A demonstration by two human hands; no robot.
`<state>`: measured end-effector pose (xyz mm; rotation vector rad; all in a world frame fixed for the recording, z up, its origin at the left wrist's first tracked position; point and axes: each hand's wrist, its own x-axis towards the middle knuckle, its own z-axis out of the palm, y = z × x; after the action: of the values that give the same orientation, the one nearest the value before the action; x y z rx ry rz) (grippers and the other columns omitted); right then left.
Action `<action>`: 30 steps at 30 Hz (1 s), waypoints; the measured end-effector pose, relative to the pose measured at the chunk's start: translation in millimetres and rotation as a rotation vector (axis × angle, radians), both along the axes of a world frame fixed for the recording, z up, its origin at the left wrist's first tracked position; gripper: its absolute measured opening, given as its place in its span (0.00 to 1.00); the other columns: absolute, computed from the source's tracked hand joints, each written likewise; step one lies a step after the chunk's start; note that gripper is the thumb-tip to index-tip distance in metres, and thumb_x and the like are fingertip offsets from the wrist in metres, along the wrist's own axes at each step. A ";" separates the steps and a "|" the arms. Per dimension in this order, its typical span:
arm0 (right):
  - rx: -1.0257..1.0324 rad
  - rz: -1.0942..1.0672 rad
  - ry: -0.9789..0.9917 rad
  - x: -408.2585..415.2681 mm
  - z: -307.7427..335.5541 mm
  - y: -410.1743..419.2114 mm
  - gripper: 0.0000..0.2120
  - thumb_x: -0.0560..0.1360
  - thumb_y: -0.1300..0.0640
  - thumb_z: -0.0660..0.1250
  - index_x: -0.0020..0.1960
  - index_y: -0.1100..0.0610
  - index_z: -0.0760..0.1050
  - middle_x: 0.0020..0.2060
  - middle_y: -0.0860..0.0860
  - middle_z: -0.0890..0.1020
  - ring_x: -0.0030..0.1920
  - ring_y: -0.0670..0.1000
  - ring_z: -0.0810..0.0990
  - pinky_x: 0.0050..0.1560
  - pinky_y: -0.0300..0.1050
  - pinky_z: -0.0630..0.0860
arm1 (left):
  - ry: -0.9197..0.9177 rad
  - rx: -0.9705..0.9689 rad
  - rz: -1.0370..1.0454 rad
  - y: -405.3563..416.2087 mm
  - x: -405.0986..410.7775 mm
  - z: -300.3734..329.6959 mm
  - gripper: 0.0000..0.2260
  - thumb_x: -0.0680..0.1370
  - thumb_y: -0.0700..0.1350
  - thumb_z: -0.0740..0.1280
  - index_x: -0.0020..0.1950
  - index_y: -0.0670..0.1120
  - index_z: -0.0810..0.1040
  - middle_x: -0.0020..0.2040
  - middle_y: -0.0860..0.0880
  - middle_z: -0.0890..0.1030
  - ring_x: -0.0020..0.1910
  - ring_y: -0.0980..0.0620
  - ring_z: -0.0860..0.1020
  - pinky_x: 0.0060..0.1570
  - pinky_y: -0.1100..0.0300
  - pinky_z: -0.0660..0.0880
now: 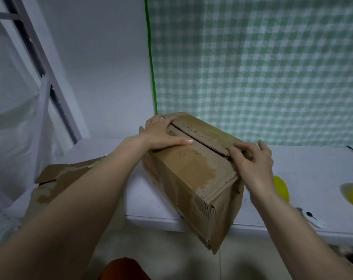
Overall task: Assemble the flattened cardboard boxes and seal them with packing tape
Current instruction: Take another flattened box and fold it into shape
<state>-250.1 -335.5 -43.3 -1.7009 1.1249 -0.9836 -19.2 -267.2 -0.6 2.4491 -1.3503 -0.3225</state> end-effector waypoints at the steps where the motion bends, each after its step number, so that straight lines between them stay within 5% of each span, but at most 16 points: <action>1: 0.013 -0.003 -0.030 -1.0 -3.7 3.7 0.10 0.76 0.51 0.66 0.57 0.47 0.77 0.76 0.51 0.53 0.76 0.51 0.49 0.74 0.54 0.55 | 0.037 0.012 0.002 -4.6 4.2 3.0 0.50 0.59 0.77 0.67 0.76 0.62 0.54 0.78 0.48 0.52 0.77 0.43 0.52 0.74 0.40 0.54; 6: -0.017 -0.013 -0.131 6.0 -22.1 19.1 0.13 0.75 0.45 0.63 0.59 0.42 0.73 0.73 0.51 0.59 0.74 0.50 0.56 0.72 0.58 0.58 | 0.177 0.054 -0.086 -22.8 19.2 10.4 0.46 0.56 0.76 0.71 0.71 0.71 0.58 0.75 0.48 0.61 0.73 0.44 0.63 0.71 0.45 0.64; 11: 0.054 -0.059 -0.282 21.8 -16.2 4.4 0.05 0.79 0.50 0.60 0.50 0.45 0.74 0.70 0.51 0.64 0.72 0.51 0.62 0.71 0.57 0.61 | 0.204 -0.051 -0.028 -15.8 21.7 5.8 0.43 0.65 0.70 0.71 0.76 0.58 0.62 0.75 0.49 0.65 0.71 0.47 0.67 0.68 0.54 0.64; 15: 0.145 0.054 -0.363 36.1 4.9 -23.2 0.08 0.77 0.53 0.63 0.43 0.53 0.79 0.52 0.57 0.79 0.55 0.57 0.78 0.57 0.60 0.75 | 0.077 -0.137 0.176 7.9 18.7 11.5 0.43 0.65 0.73 0.67 0.75 0.54 0.65 0.72 0.43 0.65 0.67 0.41 0.71 0.67 0.48 0.69; 18: 0.152 0.100 -0.310 40.5 25.3 -49.4 0.07 0.78 0.55 0.64 0.46 0.55 0.79 0.47 0.53 0.82 0.46 0.49 0.80 0.43 0.40 0.79 | -0.066 -0.172 0.231 23.8 2.5 11.3 0.35 0.70 0.71 0.63 0.73 0.55 0.67 0.67 0.42 0.64 0.63 0.38 0.72 0.63 0.47 0.71; 21: 0.123 0.104 -0.215 40.2 23.0 -75.7 0.08 0.77 0.57 0.66 0.55 0.56 0.80 0.44 0.43 0.78 0.41 0.39 0.76 0.32 0.25 0.72 | -0.121 -0.139 0.228 31.1 -13.3 -6.4 0.32 0.73 0.70 0.60 0.72 0.55 0.69 0.63 0.43 0.65 0.61 0.41 0.72 0.59 0.49 0.71; 27: 0.209 0.212 -0.105 30.6 18.1 -89.3 0.13 0.79 0.57 0.64 0.63 0.53 0.77 0.53 0.45 0.79 0.45 0.42 0.79 0.37 0.32 0.76 | -0.152 -0.110 0.289 17.5 -21.0 -12.7 0.35 0.72 0.71 0.61 0.73 0.52 0.66 0.63 0.43 0.65 0.63 0.41 0.70 0.57 0.50 0.71; 30: 0.176 0.278 0.016 22.2 20.1 -97.3 0.16 0.79 0.56 0.64 0.66 0.52 0.75 0.69 0.47 0.70 0.64 0.48 0.74 0.58 0.38 0.70 | -0.134 -0.129 0.305 8.4 -26.2 -12.8 0.38 0.70 0.72 0.62 0.73 0.52 0.64 0.63 0.44 0.64 0.63 0.41 0.69 0.56 0.50 0.71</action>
<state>-227.9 -432.7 -23.2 -1.6695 0.9252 -0.6792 -45.4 -258.8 -13.4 2.5529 -0.9885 0.0034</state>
